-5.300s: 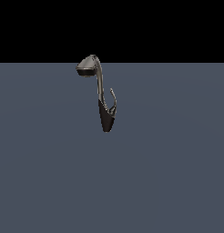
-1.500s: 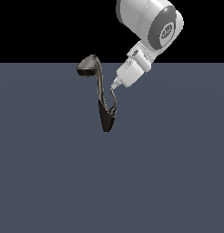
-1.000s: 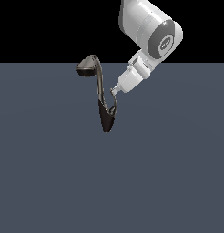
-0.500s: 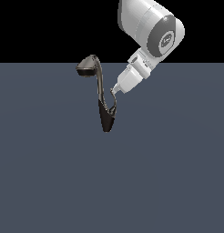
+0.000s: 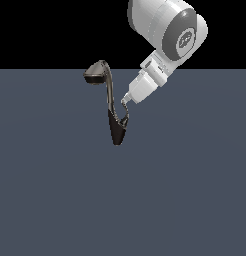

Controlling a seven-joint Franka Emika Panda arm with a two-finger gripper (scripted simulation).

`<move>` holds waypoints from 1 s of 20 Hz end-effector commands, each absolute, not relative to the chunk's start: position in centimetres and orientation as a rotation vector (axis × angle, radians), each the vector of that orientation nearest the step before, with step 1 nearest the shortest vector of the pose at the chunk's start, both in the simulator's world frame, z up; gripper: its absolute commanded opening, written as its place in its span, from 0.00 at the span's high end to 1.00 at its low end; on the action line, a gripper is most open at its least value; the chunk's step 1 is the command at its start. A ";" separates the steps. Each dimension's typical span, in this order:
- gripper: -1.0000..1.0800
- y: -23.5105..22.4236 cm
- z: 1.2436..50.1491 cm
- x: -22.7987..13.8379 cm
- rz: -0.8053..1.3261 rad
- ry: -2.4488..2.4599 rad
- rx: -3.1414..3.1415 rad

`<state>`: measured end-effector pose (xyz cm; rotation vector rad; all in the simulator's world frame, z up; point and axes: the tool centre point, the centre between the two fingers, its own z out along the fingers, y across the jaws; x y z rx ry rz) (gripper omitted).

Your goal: Turn on the faucet by rotating a designated handle.

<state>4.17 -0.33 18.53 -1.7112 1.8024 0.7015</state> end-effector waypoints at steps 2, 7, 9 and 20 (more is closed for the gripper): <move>1.00 -0.4 18.5 3.8 0.702 1.802 -1.711; 1.00 -0.7 18.1 2.1 0.706 1.799 -1.713; 1.00 -0.8 17.9 1.4 0.707 1.798 -1.714; 1.00 -1.6 17.2 -0.8 0.699 1.781 -1.723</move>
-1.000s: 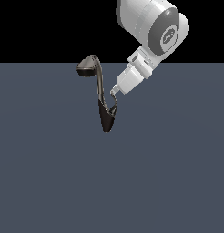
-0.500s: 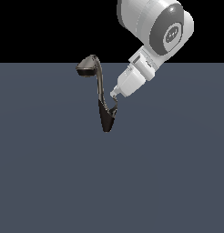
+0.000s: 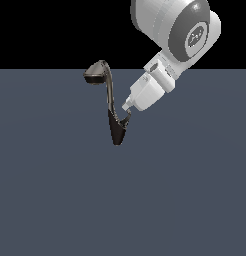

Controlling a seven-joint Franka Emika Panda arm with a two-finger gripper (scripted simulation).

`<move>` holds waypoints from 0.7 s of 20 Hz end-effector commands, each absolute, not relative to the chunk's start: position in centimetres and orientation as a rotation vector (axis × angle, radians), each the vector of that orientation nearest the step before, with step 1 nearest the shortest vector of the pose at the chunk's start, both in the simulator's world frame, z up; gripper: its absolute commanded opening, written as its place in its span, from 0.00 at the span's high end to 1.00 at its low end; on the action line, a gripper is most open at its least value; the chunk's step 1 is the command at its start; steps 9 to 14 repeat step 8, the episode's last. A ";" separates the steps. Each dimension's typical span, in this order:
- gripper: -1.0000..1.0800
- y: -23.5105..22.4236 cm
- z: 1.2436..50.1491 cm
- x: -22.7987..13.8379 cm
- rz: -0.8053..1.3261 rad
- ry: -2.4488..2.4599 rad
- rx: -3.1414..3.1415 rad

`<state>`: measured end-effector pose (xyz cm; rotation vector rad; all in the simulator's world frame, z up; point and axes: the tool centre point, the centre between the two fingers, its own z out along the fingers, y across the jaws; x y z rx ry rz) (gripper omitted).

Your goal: Turn on the faucet by rotating a designated handle.

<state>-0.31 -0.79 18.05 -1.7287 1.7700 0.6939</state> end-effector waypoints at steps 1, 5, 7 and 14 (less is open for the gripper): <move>1.00 -2.0 16.7 -1.1 0.701 1.783 -1.722; 1.00 -3.7 14.8 -2.4 0.709 1.789 -1.719; 1.00 -4.6 13.8 -3.0 0.714 1.792 -1.718; 1.00 -4.6 13.8 -3.0 0.714 1.792 -1.718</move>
